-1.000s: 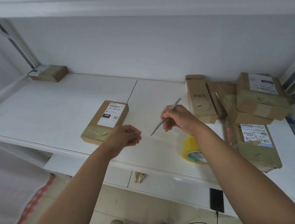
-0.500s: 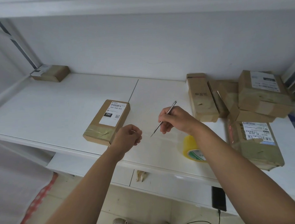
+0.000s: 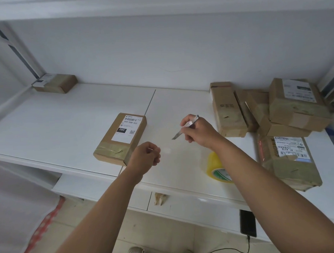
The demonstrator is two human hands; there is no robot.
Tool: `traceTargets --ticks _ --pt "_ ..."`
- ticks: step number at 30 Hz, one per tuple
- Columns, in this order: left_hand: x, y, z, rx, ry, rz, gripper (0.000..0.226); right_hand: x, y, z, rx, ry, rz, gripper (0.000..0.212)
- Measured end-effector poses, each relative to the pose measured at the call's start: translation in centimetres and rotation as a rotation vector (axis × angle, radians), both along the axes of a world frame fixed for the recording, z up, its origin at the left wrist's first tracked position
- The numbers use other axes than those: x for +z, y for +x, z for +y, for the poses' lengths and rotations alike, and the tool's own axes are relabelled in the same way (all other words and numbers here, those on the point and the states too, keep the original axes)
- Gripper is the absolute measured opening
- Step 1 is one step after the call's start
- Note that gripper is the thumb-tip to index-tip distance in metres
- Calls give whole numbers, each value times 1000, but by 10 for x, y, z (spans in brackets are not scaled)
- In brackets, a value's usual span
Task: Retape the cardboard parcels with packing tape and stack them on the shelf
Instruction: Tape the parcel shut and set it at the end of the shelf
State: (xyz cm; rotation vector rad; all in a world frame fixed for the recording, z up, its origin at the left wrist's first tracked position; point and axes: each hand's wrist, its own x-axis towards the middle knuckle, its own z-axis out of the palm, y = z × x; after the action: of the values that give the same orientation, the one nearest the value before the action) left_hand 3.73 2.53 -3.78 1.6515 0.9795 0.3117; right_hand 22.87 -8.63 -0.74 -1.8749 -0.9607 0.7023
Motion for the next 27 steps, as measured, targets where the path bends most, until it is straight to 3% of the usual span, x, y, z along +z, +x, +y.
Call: traceTargets --ticks 4,7,11,14,19,22,27 --pt "-3 -3 1 14 -80 -32 11 -11 1 9 -103 -88 -196 15" --pt "-5 -5 3 32 -141 -51 12 -13 -3 15 33 -314 -358 43" --pt "-6 -7 6 55 -189 -82 12 -13 -9 24 146 -525 -387 56" --pt "-6 -8 7 65 -200 -102 11 -16 -11 29 120 -559 -354 61" --pt "-6 -10 5 56 -181 -116 9 -13 -10 23 -16 -405 -233 39" --pt "-6 -7 -2 42 -153 -111 9 0 -8 10 168 -357 -6 43" --pt "-5 3 -8 52 -120 -113 8 6 -2 -5 403 -354 63 15"
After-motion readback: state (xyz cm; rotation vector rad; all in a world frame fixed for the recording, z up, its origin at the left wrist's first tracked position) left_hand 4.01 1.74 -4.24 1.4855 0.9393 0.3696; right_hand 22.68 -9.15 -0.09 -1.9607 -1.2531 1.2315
